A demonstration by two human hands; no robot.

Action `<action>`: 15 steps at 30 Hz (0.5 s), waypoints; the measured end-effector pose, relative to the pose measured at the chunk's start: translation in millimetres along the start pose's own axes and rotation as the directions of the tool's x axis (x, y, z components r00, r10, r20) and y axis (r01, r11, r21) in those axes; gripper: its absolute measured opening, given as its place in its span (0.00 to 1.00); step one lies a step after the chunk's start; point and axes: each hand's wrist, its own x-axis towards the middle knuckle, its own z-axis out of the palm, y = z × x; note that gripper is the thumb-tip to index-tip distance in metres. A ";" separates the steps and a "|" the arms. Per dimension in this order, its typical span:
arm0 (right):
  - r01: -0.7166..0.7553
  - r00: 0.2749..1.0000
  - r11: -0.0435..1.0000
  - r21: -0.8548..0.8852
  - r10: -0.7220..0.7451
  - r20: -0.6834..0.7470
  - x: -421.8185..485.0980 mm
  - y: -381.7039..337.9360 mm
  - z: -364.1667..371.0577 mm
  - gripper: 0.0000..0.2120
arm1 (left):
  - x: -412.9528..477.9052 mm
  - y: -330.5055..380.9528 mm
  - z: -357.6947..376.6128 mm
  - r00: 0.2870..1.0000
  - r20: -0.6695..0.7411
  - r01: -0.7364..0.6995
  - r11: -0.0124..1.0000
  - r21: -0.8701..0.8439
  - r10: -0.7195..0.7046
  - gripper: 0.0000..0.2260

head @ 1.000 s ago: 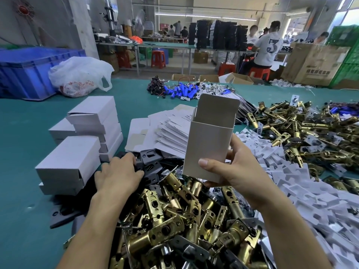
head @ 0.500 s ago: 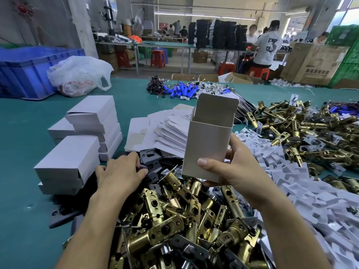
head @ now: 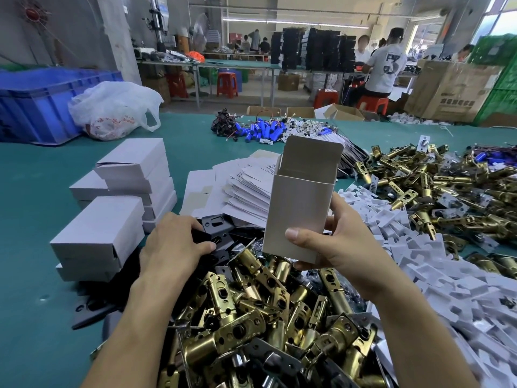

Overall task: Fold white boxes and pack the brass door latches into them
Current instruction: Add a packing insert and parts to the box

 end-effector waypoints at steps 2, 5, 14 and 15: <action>-0.002 1.000 1.000 0.001 0.002 0.003 0.2 0.2 -0.1 0.24 | -0.9 0.1 -0.4 0.999 -0.040 0.028 0.999 -0.016 -0.028 0.16; -0.004 1.000 1.000 0.000 0.004 -0.003 0.5 0.2 0.0 0.24 | -0.3 0.1 -0.8 0.996 -0.063 0.057 0.997 -0.045 -0.060 0.16; -0.012 1.000 1.000 0.002 0.012 -0.005 1.1 1.3 -0.2 0.24 | 2.0 -3.1 6.3 0.999 -0.005 0.041 0.997 -0.070 -0.041 0.16; -0.011 1.000 1.000 0.003 0.011 -0.004 1.2 1.2 -0.1 0.24 | 2.2 -3.5 7.0 0.999 0.004 0.043 0.997 -0.069 -0.043 0.15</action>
